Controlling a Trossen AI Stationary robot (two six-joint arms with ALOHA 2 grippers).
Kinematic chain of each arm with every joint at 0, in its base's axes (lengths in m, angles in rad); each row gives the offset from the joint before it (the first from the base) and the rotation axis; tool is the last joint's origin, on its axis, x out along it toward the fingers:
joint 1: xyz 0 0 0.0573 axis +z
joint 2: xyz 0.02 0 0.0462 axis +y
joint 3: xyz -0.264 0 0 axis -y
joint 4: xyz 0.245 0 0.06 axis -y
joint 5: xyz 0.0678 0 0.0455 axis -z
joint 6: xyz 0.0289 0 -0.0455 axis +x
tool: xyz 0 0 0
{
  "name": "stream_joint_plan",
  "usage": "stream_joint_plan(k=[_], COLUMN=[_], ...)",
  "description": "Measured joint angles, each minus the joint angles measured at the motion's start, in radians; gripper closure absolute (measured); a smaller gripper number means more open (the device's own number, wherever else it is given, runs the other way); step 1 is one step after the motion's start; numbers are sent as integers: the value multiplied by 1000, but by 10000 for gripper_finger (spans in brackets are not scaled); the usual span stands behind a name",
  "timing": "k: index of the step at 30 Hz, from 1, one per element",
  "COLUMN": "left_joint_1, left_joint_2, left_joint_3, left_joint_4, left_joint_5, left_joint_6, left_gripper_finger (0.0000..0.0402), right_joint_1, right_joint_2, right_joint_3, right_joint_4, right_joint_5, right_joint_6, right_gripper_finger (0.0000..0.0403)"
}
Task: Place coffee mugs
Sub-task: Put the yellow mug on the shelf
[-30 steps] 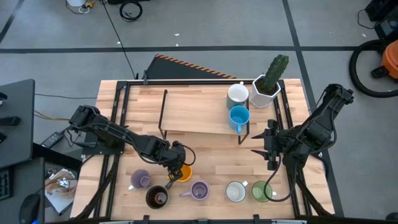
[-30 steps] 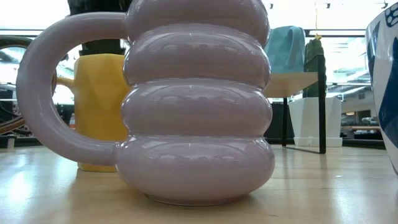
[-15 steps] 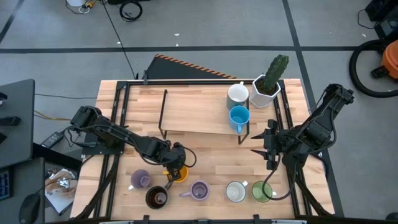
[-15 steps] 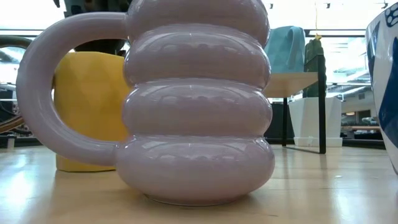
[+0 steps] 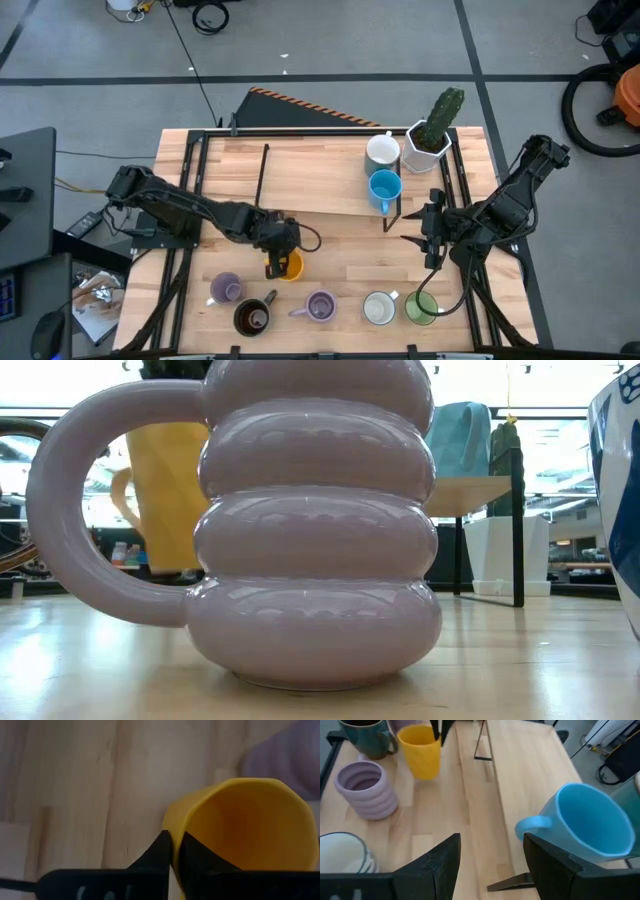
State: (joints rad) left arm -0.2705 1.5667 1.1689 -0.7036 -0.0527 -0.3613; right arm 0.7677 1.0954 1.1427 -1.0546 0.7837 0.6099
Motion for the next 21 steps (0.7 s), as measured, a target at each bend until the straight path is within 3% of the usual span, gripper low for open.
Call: stream_joint_plan(k=[6,15,21], left_joint_1=[72,251,407], left_joint_2=[-42,-41,-11], left_joint_3=[111,426,572], left_joint_4=[-82,-348,-389], left_joint_5=[104,112,120], left_joint_6=[165,378,541], left_gripper_finger=[378,378,378], right_joint_1=[-37,-109,-131], right_joint_2=[0,0,0], right_joint_3=[0,0,0], right_joint_4=[10,59,109], right_joint_5=[-11,-63,-125], right_joint_6=[-49,-123,-171], right_gripper_finger=[182,182,182])
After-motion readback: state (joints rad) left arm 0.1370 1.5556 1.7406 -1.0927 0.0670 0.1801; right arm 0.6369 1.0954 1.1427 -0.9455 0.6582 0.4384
